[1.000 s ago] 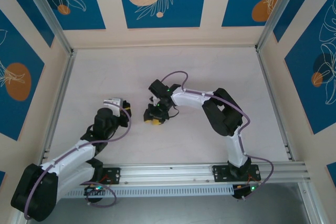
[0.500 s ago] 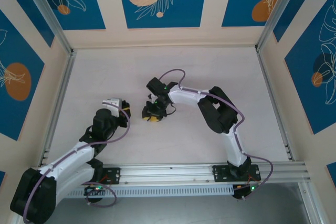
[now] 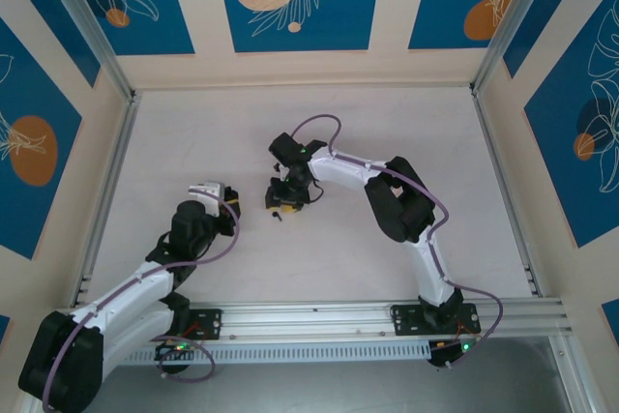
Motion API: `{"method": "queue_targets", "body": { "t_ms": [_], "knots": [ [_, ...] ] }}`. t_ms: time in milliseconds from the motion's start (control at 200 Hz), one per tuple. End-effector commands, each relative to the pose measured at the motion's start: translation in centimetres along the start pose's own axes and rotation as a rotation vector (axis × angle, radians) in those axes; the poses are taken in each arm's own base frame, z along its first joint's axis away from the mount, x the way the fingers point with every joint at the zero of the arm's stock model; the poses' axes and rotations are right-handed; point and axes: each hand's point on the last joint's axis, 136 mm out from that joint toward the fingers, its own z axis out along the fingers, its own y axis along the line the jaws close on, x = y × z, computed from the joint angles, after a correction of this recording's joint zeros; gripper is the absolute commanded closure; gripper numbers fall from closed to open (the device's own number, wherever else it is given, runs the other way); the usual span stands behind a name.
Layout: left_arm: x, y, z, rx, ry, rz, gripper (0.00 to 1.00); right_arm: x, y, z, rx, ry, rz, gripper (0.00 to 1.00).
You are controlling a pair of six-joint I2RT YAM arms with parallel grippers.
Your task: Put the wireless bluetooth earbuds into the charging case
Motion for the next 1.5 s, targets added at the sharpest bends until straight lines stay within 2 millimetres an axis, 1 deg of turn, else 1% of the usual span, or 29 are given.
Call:
{"method": "queue_targets", "body": {
  "t_ms": [0, 95, 210, 345, 595, 980, 1360, 1495],
  "knots": [
    [0.3, 0.5, -0.2, -0.012, 0.006, 0.003, 0.73, 1.2, -0.6, -1.7, 0.101, 0.016, -0.086, 0.60],
    [0.5, 0.7, -0.1, -0.019, 0.014, -0.001, 0.73, 1.7, -0.2, -2.1, 0.143, 0.017, -0.188, 0.63],
    [0.8, 1.0, -0.1, -0.031, 0.022, -0.010, 0.73, 2.1, 0.1, -1.5, 0.156, 0.037, -0.319, 0.63],
    [1.0, 1.5, -0.3, -0.048, 0.034, -0.031, 0.73, 1.7, 0.3, -0.9, 0.177, 0.052, -0.390, 0.64],
    [1.2, 2.1, -0.6, -0.062, 0.041, -0.056, 0.73, 1.2, 0.6, 0.0, 0.206, 0.056, -0.434, 0.64],
    [1.0, 2.1, -0.8, -0.060, 0.038, -0.058, 0.73, 0.2, 0.4, 1.5, 0.266, 0.067, -0.483, 0.65],
    [1.1, 2.1, -0.8, -0.059, 0.045, -0.048, 0.72, 0.6, -0.2, 2.3, 0.316, 0.092, -0.495, 0.67],
    [1.1, 2.1, -0.8, -0.059, 0.045, -0.047, 0.72, 0.6, -0.3, 2.6, 0.327, 0.094, -0.495, 0.70]
  ]
}}
